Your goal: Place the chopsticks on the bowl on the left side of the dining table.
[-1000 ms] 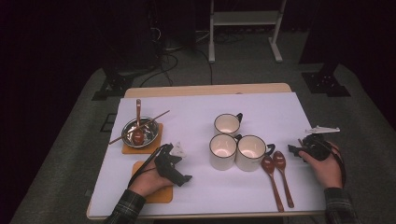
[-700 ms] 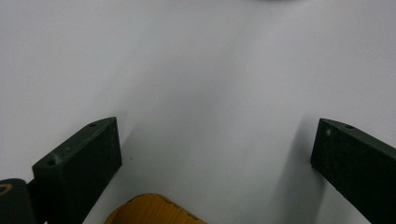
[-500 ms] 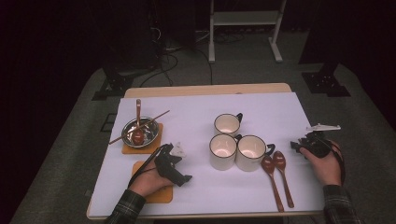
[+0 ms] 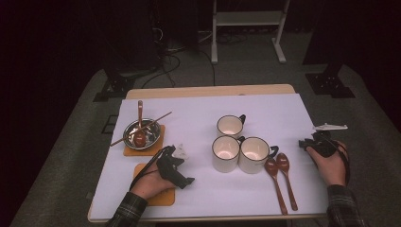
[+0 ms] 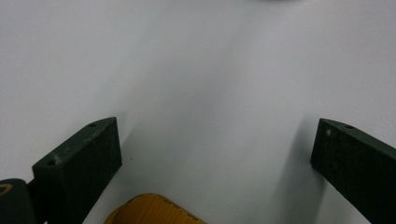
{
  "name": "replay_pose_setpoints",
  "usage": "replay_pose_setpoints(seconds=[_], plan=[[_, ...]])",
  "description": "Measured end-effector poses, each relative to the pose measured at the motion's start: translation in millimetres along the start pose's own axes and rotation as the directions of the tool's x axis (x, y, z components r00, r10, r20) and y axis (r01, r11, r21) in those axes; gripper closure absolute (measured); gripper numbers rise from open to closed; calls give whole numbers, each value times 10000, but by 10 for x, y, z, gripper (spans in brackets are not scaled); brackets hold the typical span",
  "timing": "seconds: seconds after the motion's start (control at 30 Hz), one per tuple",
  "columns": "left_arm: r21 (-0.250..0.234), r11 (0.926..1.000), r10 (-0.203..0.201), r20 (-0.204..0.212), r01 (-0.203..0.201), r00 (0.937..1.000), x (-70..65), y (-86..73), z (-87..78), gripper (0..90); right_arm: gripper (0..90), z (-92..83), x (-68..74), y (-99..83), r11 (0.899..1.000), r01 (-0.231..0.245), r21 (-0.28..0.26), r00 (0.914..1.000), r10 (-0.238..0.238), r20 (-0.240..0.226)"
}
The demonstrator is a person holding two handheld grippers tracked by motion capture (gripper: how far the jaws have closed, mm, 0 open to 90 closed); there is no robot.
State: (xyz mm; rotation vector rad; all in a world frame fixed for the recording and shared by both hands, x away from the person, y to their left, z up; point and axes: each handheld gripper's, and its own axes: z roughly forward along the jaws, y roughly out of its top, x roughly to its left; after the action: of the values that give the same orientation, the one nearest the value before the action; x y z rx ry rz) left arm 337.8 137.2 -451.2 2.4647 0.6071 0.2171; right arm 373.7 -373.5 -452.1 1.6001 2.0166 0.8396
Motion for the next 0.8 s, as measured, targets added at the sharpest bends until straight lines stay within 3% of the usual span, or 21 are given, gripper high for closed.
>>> replay_pose_setpoints(seconds=[0.37,0.8], plan=[[8,10000,7,-4,-7,10000,0,1,0,8,828,33,-55,33,9998,-197,-59,9997,198,113],[19,10000,22,1,-22,10000,1,1,0,8,842,42,-12,93,9996,-269,-130,9995,267,-183]])
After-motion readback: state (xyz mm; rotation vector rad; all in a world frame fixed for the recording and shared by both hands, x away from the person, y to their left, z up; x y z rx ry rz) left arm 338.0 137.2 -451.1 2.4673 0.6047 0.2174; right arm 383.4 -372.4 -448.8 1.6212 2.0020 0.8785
